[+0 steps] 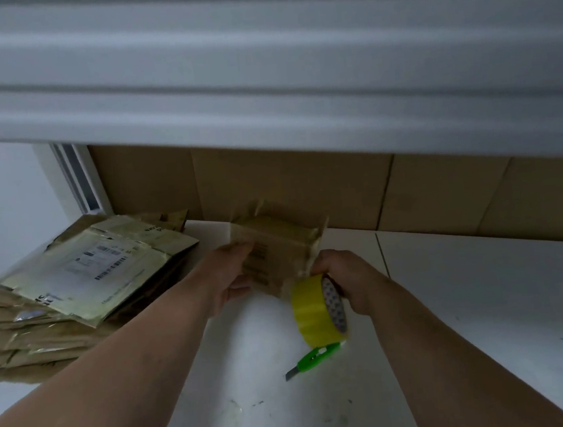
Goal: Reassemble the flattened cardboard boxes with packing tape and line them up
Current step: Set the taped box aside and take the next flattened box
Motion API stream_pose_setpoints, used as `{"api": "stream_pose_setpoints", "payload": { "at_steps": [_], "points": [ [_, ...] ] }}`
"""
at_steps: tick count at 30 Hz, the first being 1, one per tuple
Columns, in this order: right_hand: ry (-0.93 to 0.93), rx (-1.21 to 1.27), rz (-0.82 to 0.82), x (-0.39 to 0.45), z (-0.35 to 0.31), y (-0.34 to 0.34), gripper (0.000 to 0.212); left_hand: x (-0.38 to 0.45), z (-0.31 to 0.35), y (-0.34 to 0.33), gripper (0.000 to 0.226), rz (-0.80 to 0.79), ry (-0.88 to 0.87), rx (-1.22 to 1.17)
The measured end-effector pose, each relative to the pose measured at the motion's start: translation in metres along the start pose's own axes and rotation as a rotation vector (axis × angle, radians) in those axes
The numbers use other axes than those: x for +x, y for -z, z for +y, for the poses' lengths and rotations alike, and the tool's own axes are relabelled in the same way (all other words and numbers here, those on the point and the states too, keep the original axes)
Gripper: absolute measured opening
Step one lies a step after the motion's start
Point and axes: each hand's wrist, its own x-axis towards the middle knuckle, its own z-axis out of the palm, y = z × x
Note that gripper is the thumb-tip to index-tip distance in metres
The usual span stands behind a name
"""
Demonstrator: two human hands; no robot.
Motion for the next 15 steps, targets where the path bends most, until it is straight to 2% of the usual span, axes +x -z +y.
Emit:
{"api": "stream_pose_setpoints", "payload": {
  "at_steps": [2,5,7,12,15],
  "points": [
    [-0.014,-0.023,0.037,0.005,-0.003,-0.003,0.019,-0.001,-0.003,-0.003,0.045,-0.012,0.003,0.057],
    [-0.036,0.089,0.048,0.009,-0.003,-0.002,0.026,0.001,-0.007,-0.006,0.055,-0.009,0.001,0.057],
    [-0.028,0.147,-0.027,0.011,-0.001,-0.003,0.021,0.002,-0.006,-0.006,0.053,0.001,0.003,-0.001],
    [0.036,0.113,-0.215,0.015,0.0,-0.011,0.02,0.006,-0.005,-0.002,0.056,0.008,-0.051,-0.136],
    [0.075,0.087,-0.223,0.019,-0.001,-0.014,0.029,0.004,-0.007,0.002,0.04,0.015,-0.143,-0.011]
  ]
}}
